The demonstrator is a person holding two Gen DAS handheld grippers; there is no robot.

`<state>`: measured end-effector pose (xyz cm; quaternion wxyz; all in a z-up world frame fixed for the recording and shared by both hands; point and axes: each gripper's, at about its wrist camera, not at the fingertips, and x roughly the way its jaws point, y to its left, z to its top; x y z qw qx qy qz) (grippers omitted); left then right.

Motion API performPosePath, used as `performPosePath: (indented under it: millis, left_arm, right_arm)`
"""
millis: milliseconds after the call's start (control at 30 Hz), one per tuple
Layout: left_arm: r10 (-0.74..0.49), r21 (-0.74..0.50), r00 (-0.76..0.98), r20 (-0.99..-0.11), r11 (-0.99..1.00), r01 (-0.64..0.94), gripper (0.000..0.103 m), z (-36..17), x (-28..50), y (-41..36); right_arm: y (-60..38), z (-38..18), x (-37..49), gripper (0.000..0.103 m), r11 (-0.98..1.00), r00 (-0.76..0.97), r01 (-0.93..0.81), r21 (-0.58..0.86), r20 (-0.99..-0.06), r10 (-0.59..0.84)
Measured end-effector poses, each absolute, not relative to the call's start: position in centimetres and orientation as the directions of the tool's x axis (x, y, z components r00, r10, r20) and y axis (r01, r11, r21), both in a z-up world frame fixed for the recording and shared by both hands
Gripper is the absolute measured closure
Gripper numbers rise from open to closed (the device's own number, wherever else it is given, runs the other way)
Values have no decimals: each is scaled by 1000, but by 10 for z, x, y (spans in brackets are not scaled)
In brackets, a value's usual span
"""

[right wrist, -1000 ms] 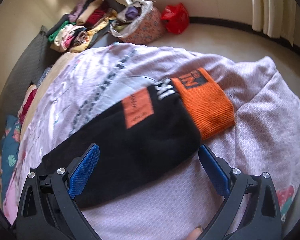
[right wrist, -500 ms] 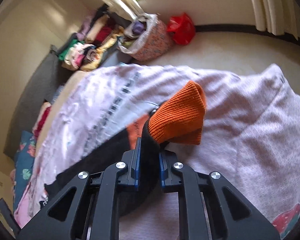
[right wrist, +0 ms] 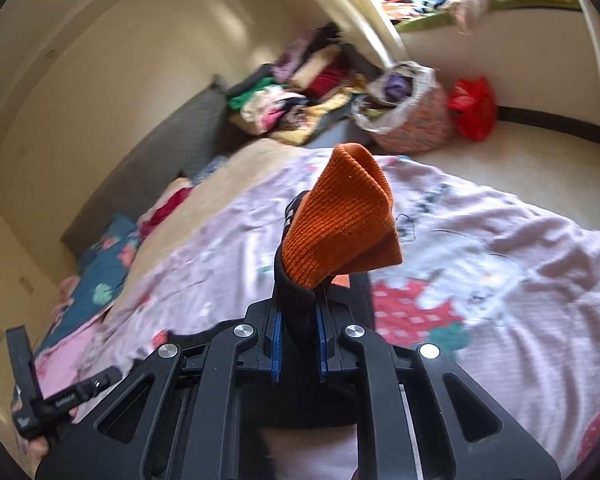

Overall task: Fold small clothes
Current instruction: 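Carry the sleeve across the shirt front with the right gripper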

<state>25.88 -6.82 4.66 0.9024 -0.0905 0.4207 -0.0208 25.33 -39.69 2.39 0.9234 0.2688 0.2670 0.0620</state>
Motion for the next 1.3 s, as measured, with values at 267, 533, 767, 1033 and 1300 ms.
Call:
performPosePath:
  millis: [267, 533, 767, 1033, 1300]
  left_arm:
    - [-131, -234, 656, -743, 970, -71, 8, 60, 245, -30]
    - [-220, -358, 658, -720, 930, -80, 8, 59, 232, 5]
    - [-312, -463, 636, -706, 882, -82, 8, 45, 223, 30]
    - [-380, -543, 625, -682, 835, -85, 8, 32, 214, 54]
    - [-468, -654, 595, -653, 745, -133, 9, 1, 207, 79]
  right_arm:
    - [-333, 50, 245, 91, 873, 841, -118, 474, -419, 341]
    - [-269, 53, 237, 91, 877, 801, -248, 412, -421, 425]
    - [-211, 48, 230, 91, 869, 753, -361, 337, -444, 485]
    - [-164, 23, 227, 91, 863, 700, -434, 259, -507, 504]
    - [-133, -4, 224, 89, 854, 656, -478, 204, -564, 502]
